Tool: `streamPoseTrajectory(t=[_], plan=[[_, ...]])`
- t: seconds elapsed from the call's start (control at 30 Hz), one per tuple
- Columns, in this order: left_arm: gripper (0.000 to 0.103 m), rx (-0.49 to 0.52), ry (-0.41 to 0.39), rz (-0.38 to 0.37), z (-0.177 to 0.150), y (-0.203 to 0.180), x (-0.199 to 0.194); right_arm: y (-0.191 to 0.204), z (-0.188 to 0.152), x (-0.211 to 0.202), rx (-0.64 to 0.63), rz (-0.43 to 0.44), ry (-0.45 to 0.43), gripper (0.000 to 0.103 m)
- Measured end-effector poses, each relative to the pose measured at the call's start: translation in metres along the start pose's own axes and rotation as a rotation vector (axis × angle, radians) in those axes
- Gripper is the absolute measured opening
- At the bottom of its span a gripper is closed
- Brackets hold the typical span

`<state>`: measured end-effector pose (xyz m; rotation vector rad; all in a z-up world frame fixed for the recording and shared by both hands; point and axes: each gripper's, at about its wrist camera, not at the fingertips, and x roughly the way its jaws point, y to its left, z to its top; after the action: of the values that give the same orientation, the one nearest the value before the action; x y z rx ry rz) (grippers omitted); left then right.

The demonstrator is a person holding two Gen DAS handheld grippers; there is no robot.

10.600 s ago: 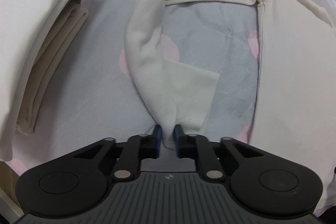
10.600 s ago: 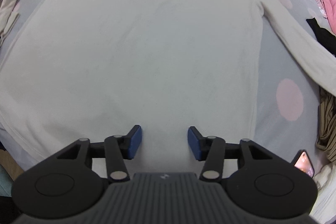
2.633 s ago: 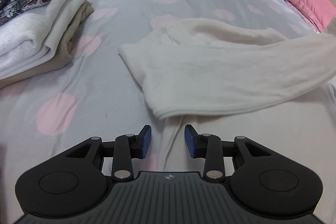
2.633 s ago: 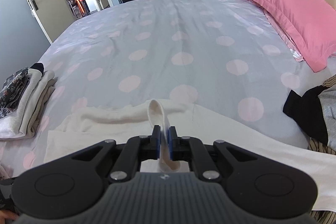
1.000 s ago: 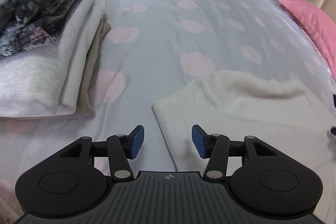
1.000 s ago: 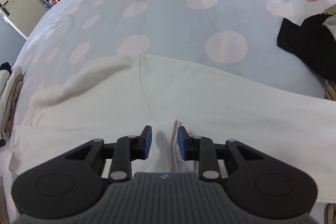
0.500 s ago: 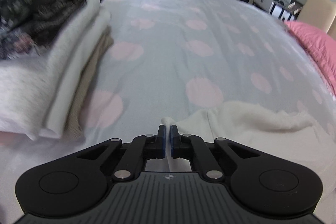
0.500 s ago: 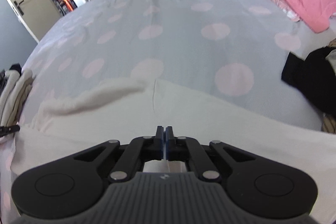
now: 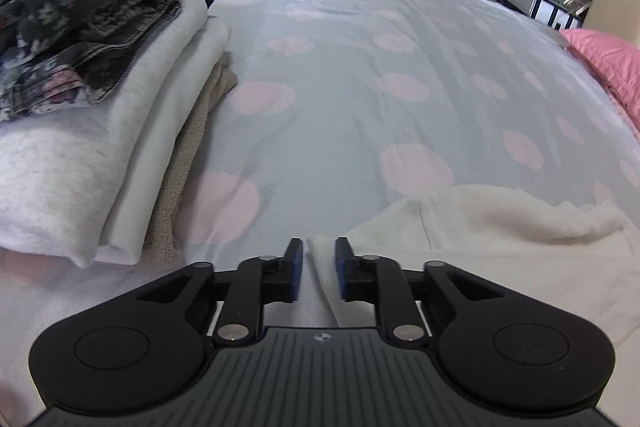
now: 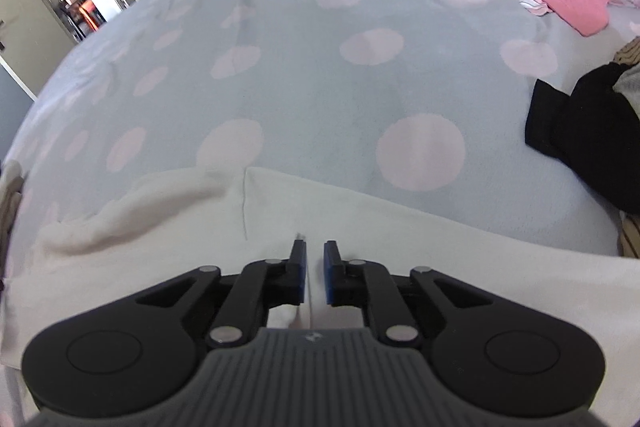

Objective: Fold clothes

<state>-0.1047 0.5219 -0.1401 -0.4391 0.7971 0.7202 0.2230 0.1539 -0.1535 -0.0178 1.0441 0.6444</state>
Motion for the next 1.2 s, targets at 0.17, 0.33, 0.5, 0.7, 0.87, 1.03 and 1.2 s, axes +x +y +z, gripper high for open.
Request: streamPoseTrajectory(t=[0.17,0.33,0.5,0.7,0.87,1.03,1.2], plan=[[0.018,0.04,-0.019,-0.03,-0.017,0.002,-0.023,0.0,-0.015,-0.015,-0.006,0.069,0.012,0.014],[0.018,0.063,-0.013,-0.063,-0.037,0.005,-0.046,0.006,-0.035,-0.016,-0.008,0.105,0.052,0.04],[0.033,0.118,0.012,-0.11,-0.059,0.001,-0.065,0.01,-0.043,-0.018,-0.022,0.075,0.022,0.008],[0.045,0.319,0.06,-0.095,-0.094,-0.025,-0.062,0.004,-0.042,-0.028,0.007,0.051,-0.006,0.007],[0.027,0.347,0.045,0.031,-0.096,-0.034,-0.047,0.002,-0.039,-0.039,0.001,-0.024,-0.053,0.006],[0.006,0.316,0.065,0.03,-0.09,-0.03,-0.043,-0.007,-0.041,-0.035,0.025,-0.122,-0.039,0.006],[0.0,0.349,0.102,0.122,-0.097,-0.023,-0.042,-0.018,-0.049,-0.021,0.033,-0.135,-0.005,0.006]])
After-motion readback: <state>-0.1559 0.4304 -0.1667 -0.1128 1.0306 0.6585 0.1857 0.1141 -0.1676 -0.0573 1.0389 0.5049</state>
